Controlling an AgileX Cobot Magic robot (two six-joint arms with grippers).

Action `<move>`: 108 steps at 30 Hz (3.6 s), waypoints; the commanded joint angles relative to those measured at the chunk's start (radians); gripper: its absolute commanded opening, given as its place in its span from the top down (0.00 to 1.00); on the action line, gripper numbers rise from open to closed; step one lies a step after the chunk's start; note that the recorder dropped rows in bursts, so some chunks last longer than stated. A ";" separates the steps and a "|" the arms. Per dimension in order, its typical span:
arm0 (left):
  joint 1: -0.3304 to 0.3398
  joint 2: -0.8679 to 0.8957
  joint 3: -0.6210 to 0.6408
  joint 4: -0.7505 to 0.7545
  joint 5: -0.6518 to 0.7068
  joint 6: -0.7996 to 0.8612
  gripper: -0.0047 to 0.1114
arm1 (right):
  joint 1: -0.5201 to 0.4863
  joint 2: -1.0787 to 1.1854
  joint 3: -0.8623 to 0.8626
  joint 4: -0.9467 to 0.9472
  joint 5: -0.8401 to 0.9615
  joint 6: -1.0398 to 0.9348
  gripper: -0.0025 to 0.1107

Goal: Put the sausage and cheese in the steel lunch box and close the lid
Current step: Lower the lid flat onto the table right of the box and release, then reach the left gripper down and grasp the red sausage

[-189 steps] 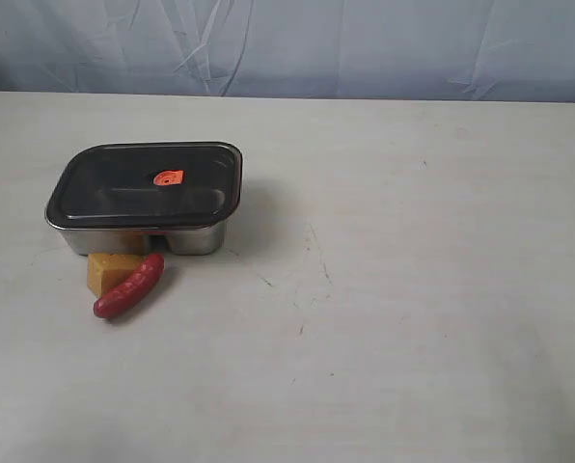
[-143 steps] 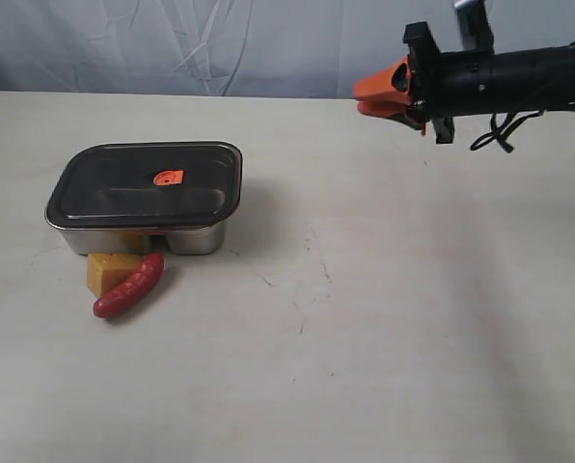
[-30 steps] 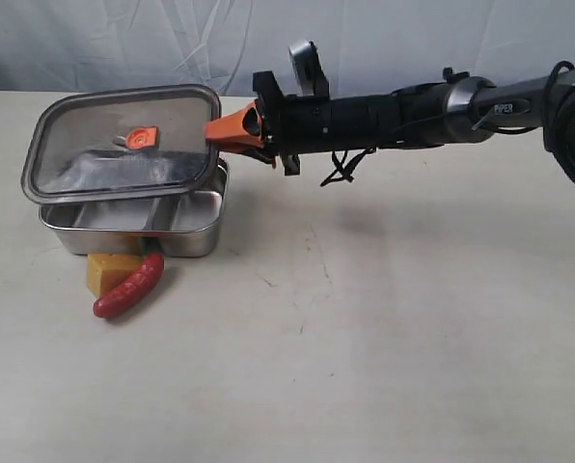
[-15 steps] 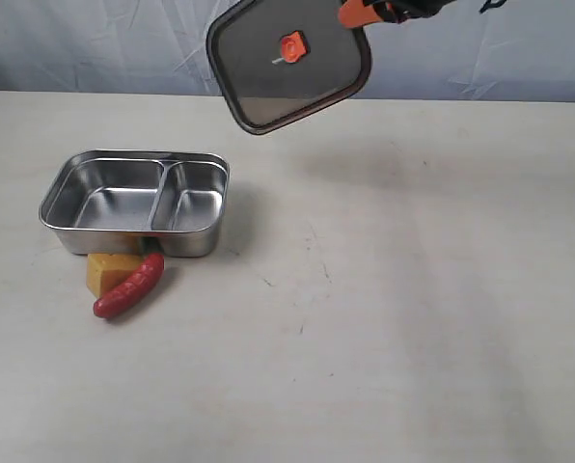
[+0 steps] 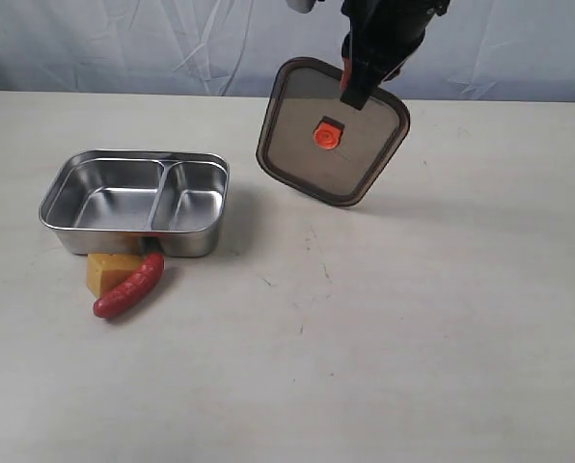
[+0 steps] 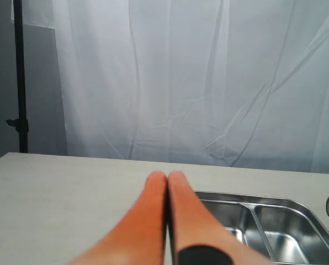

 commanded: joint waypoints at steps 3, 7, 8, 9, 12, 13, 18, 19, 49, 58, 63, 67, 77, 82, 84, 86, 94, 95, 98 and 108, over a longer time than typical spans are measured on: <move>-0.009 -0.004 0.001 -0.007 0.004 -0.003 0.96 | 0.043 -0.007 -0.004 -0.084 -0.005 0.045 0.99; -0.009 -0.004 0.001 0.005 0.029 -0.003 0.96 | 0.072 -0.007 0.038 -0.102 0.004 0.052 0.99; -0.009 -0.004 0.001 0.012 0.034 -0.003 0.96 | 0.079 -0.007 0.053 -0.106 0.004 0.054 0.99; -0.009 -0.004 0.001 0.020 0.034 -0.003 0.96 | 0.088 -0.007 0.070 -0.110 0.004 0.059 0.99; -0.009 -0.004 0.001 0.020 0.034 -0.003 0.96 | 0.107 -0.007 0.115 -0.110 0.003 0.065 0.99; -0.009 -0.004 0.001 0.020 0.034 -0.003 0.96 | 0.115 -0.007 0.131 -0.108 0.003 0.073 0.99; -0.009 -0.004 0.001 0.020 0.034 -0.003 0.96 | 0.142 -0.007 0.200 -0.088 -0.009 0.099 0.99; -0.009 -0.004 0.001 0.020 0.034 -0.003 0.96 | 0.144 -0.007 0.211 -0.083 -0.017 0.109 0.99; -0.009 -0.004 0.001 0.011 0.017 -0.006 0.96 | 0.239 -0.007 0.428 0.115 -0.097 0.127 0.99; -0.009 0.024 -0.001 -0.379 -0.114 -0.063 0.96 | 0.192 -0.067 0.428 -0.020 -0.275 0.528 0.99; -0.009 0.206 -0.130 -0.364 0.047 -0.050 0.96 | 0.097 -0.123 0.428 -0.013 -0.271 0.637 0.99; -0.009 0.431 -0.318 -0.293 0.137 0.086 0.96 | 0.049 -0.153 0.428 -0.013 -0.253 0.639 0.99; -0.009 1.073 -0.777 -0.426 0.827 0.418 0.96 | 0.030 -0.160 0.428 -0.042 -0.260 0.639 0.99; -0.009 1.215 -0.812 -0.496 0.932 0.591 0.80 | 0.030 -0.160 0.428 -0.042 -0.260 0.639 0.99; -0.009 1.252 -0.812 -0.524 0.956 0.658 0.66 | 0.030 -0.160 0.428 -0.049 -0.262 0.639 0.99; -0.009 1.281 -0.812 -0.573 0.964 0.726 0.55 | 0.030 -0.160 0.428 -0.049 -0.275 0.639 0.99; -0.073 1.395 -0.812 -0.752 0.902 0.940 0.46 | 0.030 -0.160 0.428 -0.066 -0.296 0.639 0.99; -0.092 1.412 -0.812 -0.742 0.879 0.940 0.46 | 0.030 -0.160 0.428 -0.066 -0.296 0.639 0.99; -0.143 1.465 -0.812 -0.739 0.848 0.940 0.46 | 0.030 -0.160 0.428 -0.065 -0.294 0.639 0.99; -0.266 1.590 -0.812 -0.680 0.629 0.940 0.46 | 0.030 -0.160 0.428 -0.065 -0.285 0.639 0.99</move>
